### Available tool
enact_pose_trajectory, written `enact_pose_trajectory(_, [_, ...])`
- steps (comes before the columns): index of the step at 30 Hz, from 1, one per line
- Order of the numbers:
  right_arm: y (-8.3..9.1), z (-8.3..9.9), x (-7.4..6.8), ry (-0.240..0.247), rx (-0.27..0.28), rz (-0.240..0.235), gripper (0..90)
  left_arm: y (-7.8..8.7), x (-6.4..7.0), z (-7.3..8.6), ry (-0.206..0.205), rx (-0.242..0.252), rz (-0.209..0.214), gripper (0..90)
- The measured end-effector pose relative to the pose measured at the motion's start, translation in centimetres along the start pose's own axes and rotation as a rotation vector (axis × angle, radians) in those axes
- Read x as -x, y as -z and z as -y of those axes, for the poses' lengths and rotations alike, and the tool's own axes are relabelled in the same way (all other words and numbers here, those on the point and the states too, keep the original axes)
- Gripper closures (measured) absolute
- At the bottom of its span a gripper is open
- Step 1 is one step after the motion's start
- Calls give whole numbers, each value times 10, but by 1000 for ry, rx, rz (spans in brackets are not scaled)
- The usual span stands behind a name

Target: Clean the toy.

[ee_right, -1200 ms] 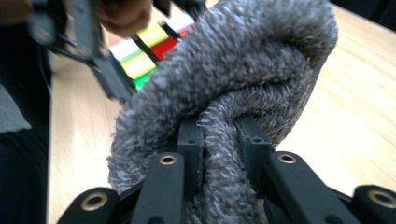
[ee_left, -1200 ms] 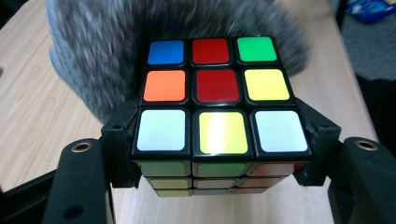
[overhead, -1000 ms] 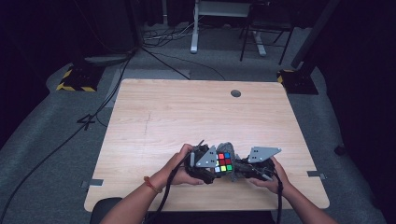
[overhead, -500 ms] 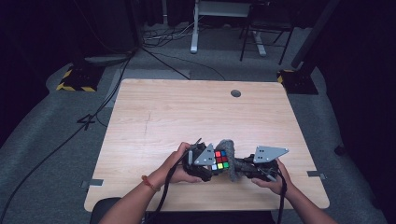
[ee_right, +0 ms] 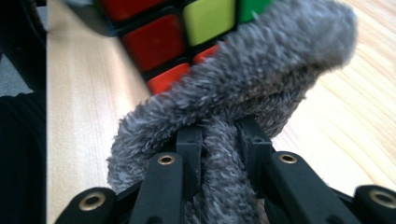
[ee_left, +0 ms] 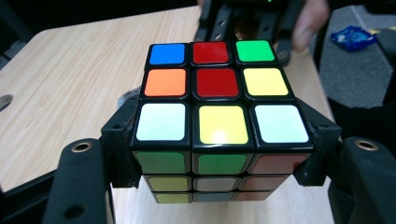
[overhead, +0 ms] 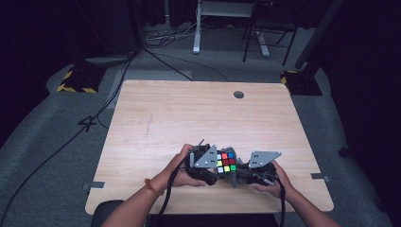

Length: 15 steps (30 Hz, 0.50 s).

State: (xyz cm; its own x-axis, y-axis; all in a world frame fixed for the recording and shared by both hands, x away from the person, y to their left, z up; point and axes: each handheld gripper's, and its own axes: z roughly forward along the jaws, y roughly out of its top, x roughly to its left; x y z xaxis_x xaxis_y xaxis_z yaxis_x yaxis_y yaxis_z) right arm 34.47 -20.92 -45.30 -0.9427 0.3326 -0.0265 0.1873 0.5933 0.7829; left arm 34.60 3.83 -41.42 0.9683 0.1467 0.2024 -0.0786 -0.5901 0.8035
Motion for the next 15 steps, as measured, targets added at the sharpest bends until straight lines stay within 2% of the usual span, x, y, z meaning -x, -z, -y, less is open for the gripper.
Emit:
enact_pose_trajectory(2, [3, -2, 0, 4, 15, 9, 742, 0, -3, 3, 14, -6, 5, 333])
enact_pose_trajectory(4, [8, -2, 1, 3, 30, 21, 742, 0, -5, 6, 8, -36, -17, 333])
enact_pose_trajectory(6, [19, -5, 3, -13, 97, 18, 742, -5, -7, 12, 6, -78, -19, 333])
enact_pose_trajectory(8, [27, -9, 2, -6, 147, 13, 742, -8, -6, 14, 8, -92, -12, 333])
enact_pose_trajectory(9, [29, -10, 1, -1, 151, 17, 742, -11, -4, 14, 18, -81, 15, 333])
enact_pose_trajectory(10, [29, -10, 1, -1, 151, 17, 742, -11, -4, 14, 18, -81, 15, 333])
enact_pose_trajectory(11, [30, -10, 0, 18, 149, 45, 742, -14, 1, 10, 1, -84, 26, 333])
enact_pose_trajectory(15, [30, -8, 4, 1, 145, 69, 742, -16, 9, 6, -15, -71, 51, 333])
